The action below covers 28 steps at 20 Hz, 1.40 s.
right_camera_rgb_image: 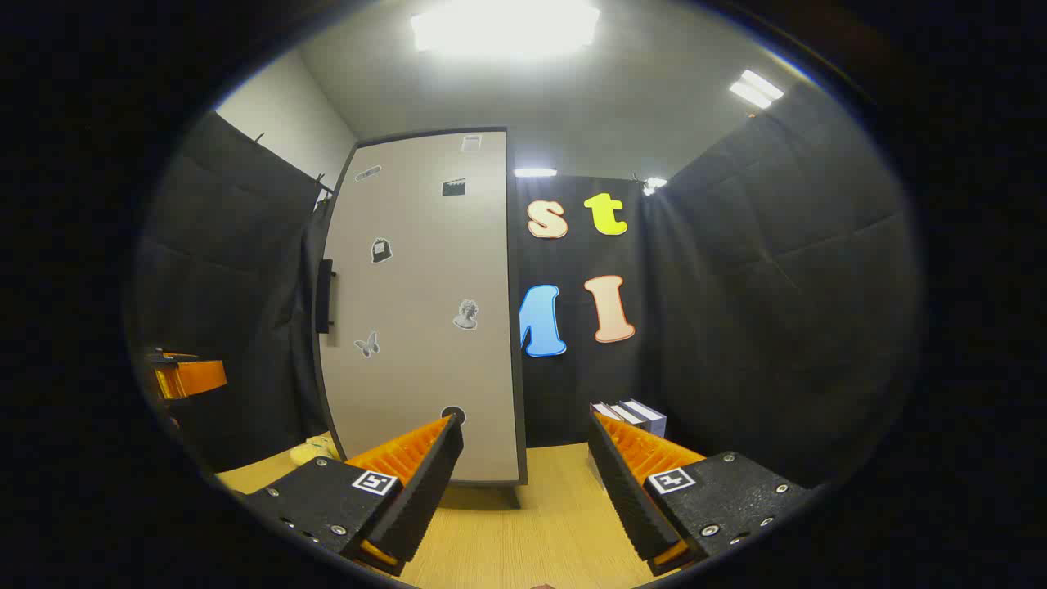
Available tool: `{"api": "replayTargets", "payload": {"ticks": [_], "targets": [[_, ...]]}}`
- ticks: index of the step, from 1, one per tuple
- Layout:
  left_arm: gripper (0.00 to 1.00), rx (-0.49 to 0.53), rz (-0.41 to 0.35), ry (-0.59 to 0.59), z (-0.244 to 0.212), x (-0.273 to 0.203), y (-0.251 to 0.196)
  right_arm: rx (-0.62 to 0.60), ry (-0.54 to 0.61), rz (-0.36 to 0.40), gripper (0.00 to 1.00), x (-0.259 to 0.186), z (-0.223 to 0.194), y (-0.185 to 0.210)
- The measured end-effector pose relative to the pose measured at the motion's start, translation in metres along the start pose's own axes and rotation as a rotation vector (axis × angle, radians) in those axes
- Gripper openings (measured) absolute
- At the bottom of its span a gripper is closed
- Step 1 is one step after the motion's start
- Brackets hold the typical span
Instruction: Open the cabinet door with the right hand, grasp the bottle in the cabinet with the left hand and place it on the coaster, then close the cabinet door with the right hand.
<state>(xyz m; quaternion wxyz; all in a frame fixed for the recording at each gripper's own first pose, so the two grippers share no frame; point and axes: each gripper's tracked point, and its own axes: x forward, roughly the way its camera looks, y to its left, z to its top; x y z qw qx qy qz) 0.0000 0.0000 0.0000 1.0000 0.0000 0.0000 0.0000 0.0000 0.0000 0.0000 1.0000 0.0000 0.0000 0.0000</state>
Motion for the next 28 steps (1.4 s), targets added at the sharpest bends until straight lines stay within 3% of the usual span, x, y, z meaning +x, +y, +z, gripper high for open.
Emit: {"api": "replayTargets", "payload": {"ticks": [10,22,28], "targets": [[0.79,0.010,0.036,-0.028,0.012,0.003,0.005,-0.008,-0.012,0.019,0.95,0.008,0.004,0.007],[0.79,0.031,-0.019,-0.038,0.016,0.010,-0.009,-0.016,-0.027,-0.028,0.95,0.004,0.010,-0.006],[0.79,0.024,-0.003,-0.043,0.022,-0.002,0.007,-0.003,-0.044,0.000,0.95,0.013,0.025,0.010]]}}
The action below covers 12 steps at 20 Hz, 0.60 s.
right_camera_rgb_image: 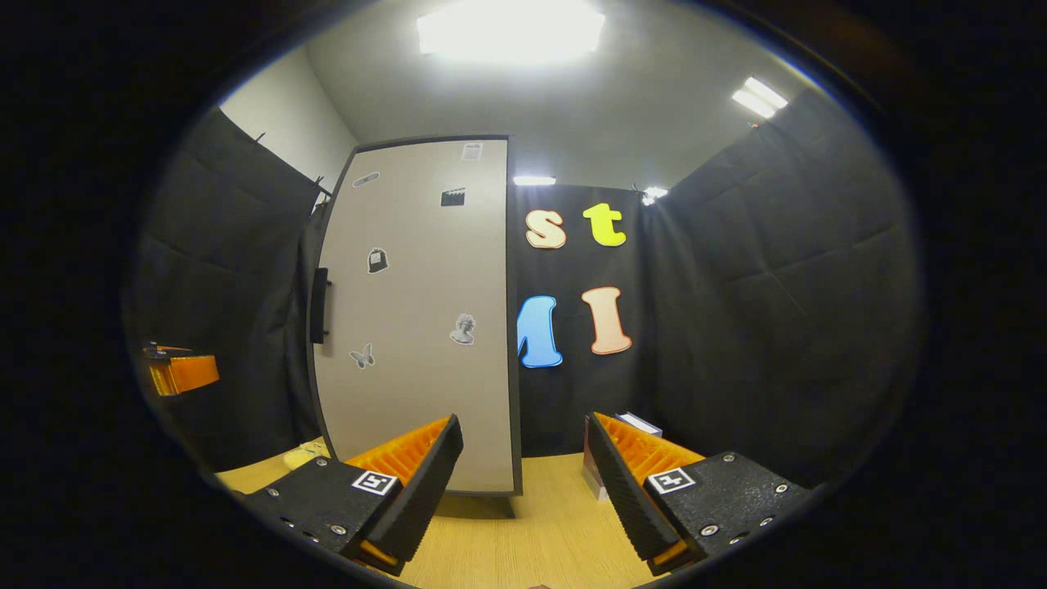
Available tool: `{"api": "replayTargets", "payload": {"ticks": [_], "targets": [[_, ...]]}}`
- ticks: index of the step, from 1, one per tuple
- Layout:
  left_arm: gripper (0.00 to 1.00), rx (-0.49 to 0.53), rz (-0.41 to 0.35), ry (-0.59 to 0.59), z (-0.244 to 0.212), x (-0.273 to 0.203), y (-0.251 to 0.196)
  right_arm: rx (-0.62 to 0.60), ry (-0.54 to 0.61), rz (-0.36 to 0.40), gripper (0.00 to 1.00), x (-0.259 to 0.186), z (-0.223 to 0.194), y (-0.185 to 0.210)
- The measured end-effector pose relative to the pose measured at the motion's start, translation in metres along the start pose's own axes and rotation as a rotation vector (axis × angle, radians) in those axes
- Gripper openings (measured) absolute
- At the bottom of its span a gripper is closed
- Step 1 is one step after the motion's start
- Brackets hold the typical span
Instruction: Open the cabinet door with the right hand, grasp the bottle in the cabinet with the left hand and place it on the coaster, then close the cabinet door with the right hand.
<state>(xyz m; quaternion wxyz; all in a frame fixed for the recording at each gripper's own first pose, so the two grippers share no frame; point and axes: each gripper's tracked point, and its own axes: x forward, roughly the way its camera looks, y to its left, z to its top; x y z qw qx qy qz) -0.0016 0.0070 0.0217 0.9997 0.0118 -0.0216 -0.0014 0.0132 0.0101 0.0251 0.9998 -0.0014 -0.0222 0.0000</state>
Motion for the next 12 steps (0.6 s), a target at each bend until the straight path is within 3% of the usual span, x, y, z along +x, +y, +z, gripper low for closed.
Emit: {"api": "replayTargets", "payload": {"ticks": [12], "targets": [[0.79,0.030,0.148,0.015,0.001,-0.060,0.100,0.071,-0.063,0.149,0.95,0.059,0.053,0.117]]}}
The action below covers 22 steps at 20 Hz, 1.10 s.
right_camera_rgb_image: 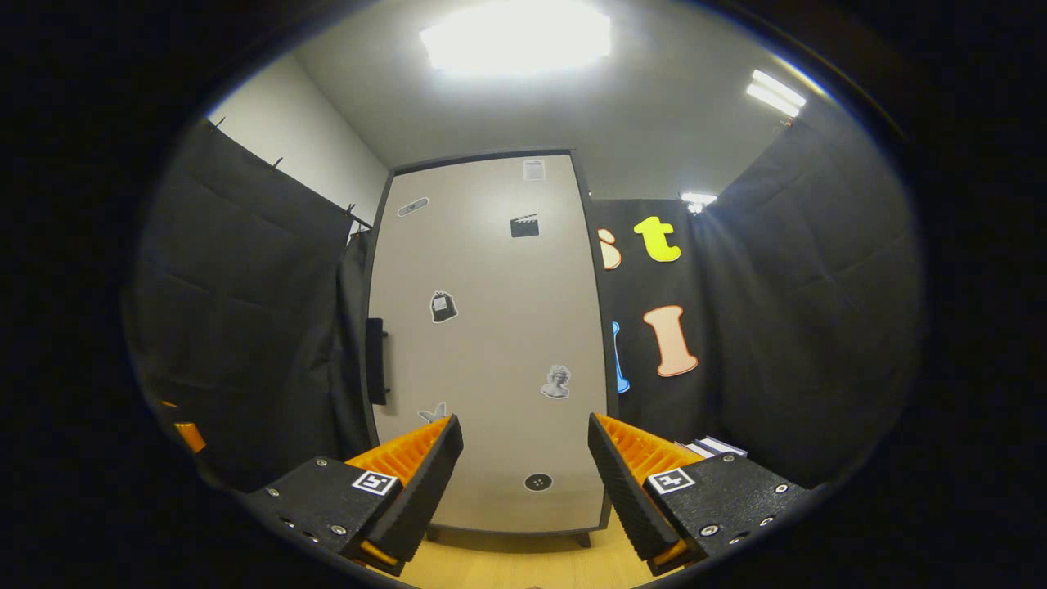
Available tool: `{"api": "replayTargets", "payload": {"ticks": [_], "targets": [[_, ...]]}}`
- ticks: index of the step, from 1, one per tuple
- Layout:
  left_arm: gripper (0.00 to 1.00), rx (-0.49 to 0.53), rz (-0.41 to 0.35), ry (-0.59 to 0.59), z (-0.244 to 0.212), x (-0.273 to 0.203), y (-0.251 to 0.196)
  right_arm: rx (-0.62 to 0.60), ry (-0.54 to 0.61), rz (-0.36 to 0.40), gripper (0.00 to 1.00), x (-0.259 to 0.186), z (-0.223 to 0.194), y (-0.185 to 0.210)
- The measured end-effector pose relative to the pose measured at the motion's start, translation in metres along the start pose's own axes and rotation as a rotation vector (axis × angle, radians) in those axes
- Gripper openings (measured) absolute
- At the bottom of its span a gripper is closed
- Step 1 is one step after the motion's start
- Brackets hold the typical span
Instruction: Open the cabinet door with the right hand, grasp the bottle in the cabinet with the left hand and place it on the coaster, then close the cabinet door with the right hand.
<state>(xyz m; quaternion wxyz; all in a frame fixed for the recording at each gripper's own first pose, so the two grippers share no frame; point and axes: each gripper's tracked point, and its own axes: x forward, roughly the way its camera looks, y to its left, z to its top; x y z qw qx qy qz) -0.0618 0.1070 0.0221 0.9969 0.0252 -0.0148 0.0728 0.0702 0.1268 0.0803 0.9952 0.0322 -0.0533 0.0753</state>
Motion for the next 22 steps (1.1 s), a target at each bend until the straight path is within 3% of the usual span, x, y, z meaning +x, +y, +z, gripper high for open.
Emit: {"api": "replayTargets", "payload": {"ticks": [13,22], "targets": [[0.81,0.009,0.103,0.034,-0.017,-0.013,0.090,0.029,0.034,0.124,0.95,0.088,0.003,0.118],[0.81,0.049,0.180,0.033,-0.020,-0.024,0.138,0.013,0.097,0.138,0.95,0.148,-0.016,0.165]]}}
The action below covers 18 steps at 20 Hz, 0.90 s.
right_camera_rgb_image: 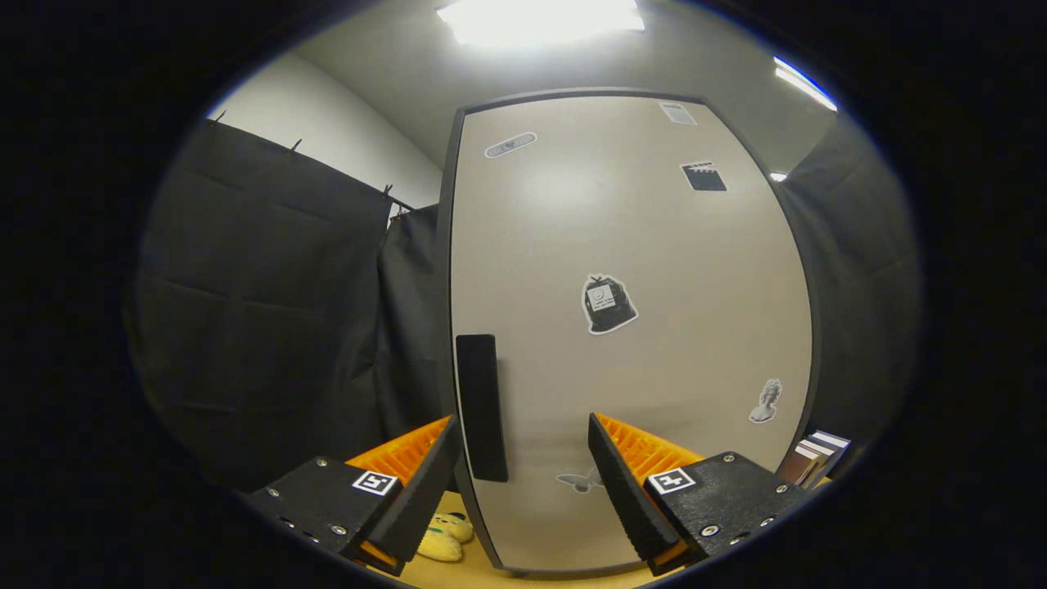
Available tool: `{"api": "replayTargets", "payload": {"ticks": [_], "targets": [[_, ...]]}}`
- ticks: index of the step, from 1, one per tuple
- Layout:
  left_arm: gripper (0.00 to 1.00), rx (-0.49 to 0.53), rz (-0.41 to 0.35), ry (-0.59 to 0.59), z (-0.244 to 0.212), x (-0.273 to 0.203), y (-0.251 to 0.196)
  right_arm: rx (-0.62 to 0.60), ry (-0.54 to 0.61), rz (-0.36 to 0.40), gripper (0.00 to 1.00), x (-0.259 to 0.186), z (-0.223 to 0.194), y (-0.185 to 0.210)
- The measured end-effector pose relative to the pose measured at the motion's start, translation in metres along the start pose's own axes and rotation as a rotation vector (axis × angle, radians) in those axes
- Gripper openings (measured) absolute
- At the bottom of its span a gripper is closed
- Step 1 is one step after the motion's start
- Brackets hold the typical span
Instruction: Open the cabinet door with the right hand, grasp the bottle in the cabinet with the left hand and place it on the coaster, then close the cabinet door with the right hand.
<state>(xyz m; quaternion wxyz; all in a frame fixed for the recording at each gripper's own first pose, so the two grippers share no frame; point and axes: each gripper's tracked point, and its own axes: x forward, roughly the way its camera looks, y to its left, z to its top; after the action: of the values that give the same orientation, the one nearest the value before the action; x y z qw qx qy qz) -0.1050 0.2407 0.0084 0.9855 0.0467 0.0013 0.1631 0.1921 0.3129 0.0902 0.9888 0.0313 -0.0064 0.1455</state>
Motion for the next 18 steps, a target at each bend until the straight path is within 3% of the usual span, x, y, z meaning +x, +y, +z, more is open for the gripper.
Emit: {"api": "replayTargets", "payload": {"ticks": [6,12,13,14,18], "targets": [[0.79,0.000,0.031,0.017,-0.012,0.003,0.013,-0.011,0.029,0.013,0.90,0.025,0.001,0.017],[0.81,-0.034,0.029,0.022,-0.017,0.008,0.022,0.042,0.113,0.010,0.60,0.043,-0.009,0.031],[0.81,-0.035,0.026,0.018,-0.016,0.008,0.022,0.046,0.124,0.002,0.47,0.043,-0.010,0.031],[0.81,-0.038,0.022,0.013,-0.016,0.008,0.022,0.039,0.129,-0.007,0.40,0.045,-0.011,0.032],[0.79,-0.061,-0.009,0.016,-0.015,0.006,0.022,-0.038,0.144,-0.020,0.31,0.045,-0.012,0.030]]}}
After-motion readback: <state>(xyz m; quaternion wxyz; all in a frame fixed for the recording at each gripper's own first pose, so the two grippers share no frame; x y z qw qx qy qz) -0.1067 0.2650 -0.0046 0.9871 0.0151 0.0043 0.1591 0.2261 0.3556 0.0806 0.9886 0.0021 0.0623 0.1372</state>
